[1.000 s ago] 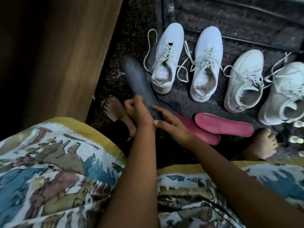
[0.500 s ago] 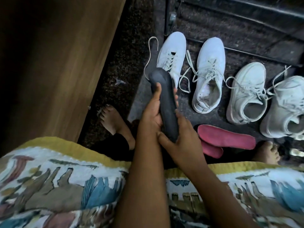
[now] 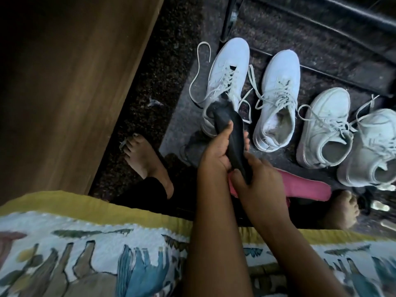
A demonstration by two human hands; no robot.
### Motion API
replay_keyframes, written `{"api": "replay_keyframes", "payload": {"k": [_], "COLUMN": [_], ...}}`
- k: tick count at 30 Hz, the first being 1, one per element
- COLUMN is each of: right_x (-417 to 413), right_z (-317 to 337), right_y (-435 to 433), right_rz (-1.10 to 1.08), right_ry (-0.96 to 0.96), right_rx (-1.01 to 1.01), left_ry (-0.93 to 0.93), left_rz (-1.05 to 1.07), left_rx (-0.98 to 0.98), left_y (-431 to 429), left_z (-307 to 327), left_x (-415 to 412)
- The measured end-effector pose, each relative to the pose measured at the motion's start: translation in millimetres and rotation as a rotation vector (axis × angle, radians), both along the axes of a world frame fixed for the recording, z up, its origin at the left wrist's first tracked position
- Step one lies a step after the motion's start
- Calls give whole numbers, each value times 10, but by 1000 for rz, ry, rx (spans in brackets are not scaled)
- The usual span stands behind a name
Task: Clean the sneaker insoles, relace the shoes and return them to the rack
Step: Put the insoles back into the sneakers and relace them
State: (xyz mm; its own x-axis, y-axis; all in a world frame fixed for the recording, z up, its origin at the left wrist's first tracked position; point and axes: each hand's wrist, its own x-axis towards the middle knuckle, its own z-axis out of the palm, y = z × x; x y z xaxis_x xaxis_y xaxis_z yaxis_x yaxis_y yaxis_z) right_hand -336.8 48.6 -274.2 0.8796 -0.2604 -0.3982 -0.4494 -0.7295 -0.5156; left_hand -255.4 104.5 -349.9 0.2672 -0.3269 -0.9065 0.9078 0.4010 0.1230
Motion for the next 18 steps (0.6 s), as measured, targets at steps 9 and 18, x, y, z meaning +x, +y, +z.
{"api": "replay_keyframes", "payload": {"k": [9,18], "right_x": [227,527], "right_z": [80,70], "right_y": [50,-107], "right_rz": [-119,-202], "right_ry": [8,123], "right_rx": [158,166], "left_ry": [-54,-386], "left_rz": [139,-99], "left_rx": [235,646], "left_y": [143,97], "left_z": [-167,-243], "left_x": [122,152]}}
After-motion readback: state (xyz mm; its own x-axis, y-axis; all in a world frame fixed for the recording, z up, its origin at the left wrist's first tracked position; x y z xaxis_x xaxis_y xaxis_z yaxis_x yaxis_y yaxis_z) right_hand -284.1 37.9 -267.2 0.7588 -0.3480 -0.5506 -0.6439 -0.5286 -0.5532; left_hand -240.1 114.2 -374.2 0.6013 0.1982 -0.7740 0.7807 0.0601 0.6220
